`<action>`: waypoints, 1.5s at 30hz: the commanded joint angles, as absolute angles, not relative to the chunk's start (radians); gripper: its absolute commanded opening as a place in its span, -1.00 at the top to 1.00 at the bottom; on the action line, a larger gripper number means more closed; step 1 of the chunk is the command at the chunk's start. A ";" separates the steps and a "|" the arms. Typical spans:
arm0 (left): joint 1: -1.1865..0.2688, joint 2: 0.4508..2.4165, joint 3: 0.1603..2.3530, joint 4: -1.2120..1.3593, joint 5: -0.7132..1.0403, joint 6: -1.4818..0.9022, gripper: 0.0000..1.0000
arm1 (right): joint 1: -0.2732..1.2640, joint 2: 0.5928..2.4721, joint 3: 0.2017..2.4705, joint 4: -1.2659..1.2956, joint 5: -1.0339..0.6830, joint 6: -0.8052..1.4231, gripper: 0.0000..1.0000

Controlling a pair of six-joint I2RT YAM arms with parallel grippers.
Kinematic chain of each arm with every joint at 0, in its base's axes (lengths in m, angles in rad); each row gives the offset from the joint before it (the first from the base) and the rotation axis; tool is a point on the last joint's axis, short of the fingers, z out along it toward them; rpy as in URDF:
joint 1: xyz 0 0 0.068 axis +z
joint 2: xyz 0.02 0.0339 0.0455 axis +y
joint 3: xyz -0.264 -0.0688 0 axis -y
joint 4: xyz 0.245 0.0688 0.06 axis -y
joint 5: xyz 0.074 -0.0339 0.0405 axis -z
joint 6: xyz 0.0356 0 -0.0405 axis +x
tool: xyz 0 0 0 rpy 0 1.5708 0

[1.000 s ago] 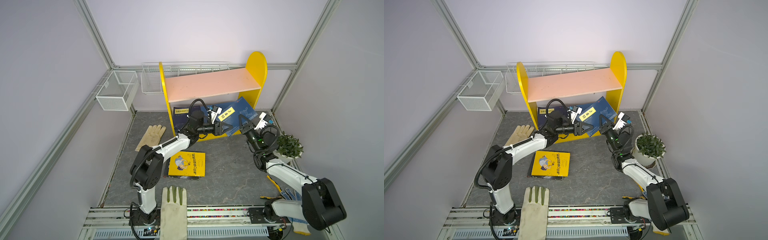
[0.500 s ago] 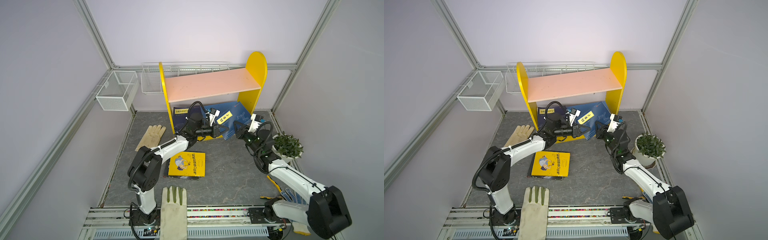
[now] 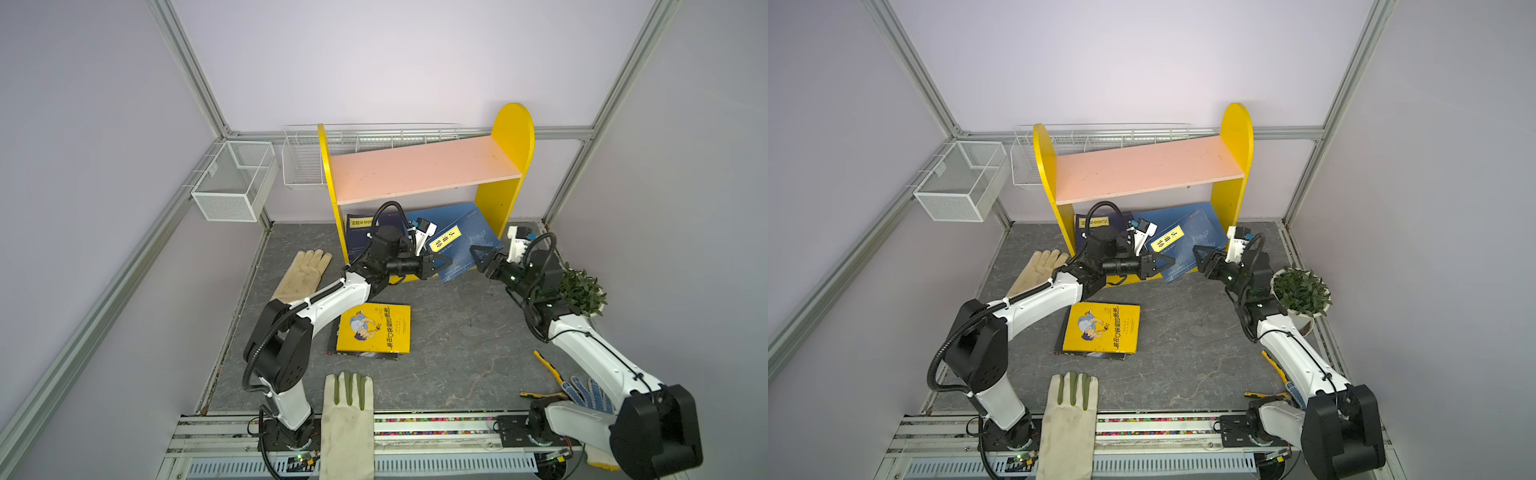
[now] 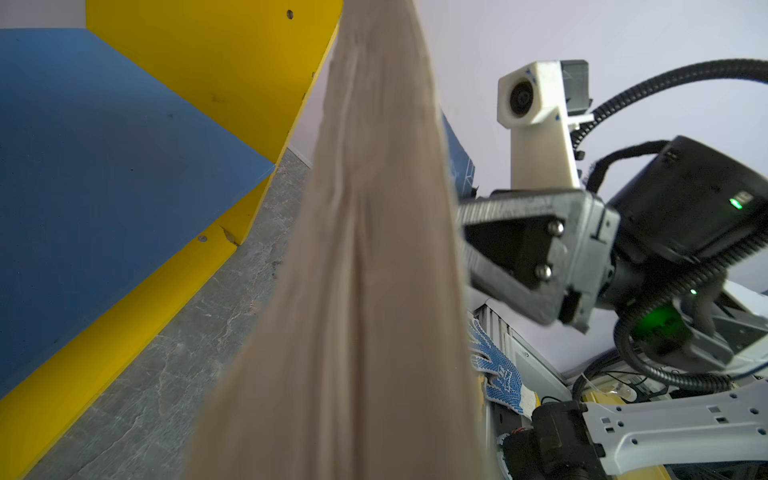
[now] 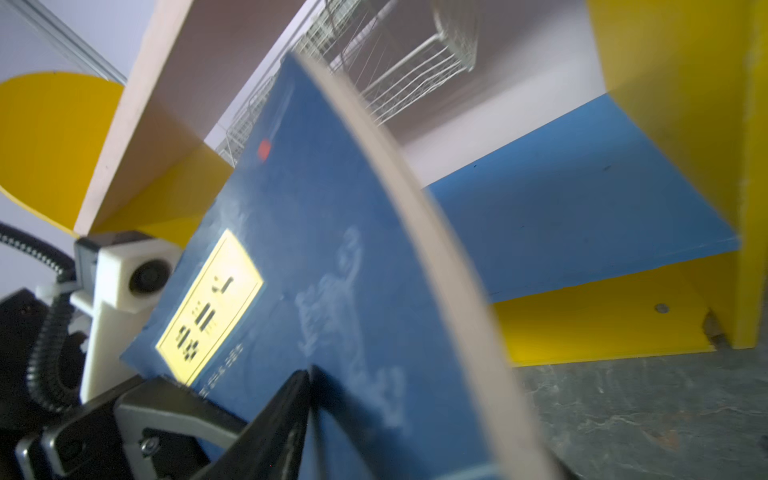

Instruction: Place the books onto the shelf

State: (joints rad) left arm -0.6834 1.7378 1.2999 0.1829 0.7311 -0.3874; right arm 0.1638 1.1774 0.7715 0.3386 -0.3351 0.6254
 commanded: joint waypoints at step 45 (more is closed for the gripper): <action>-0.566 1.192 0.791 0.056 0.211 -0.362 -0.73 | 0.233 1.427 0.873 0.762 -0.465 0.884 0.88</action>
State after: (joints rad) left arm -0.5869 1.2659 0.8536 0.0288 0.3500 -0.2840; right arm 0.1848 1.4002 0.8246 0.7006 -0.5495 0.9051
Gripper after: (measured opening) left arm 0.864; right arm 0.103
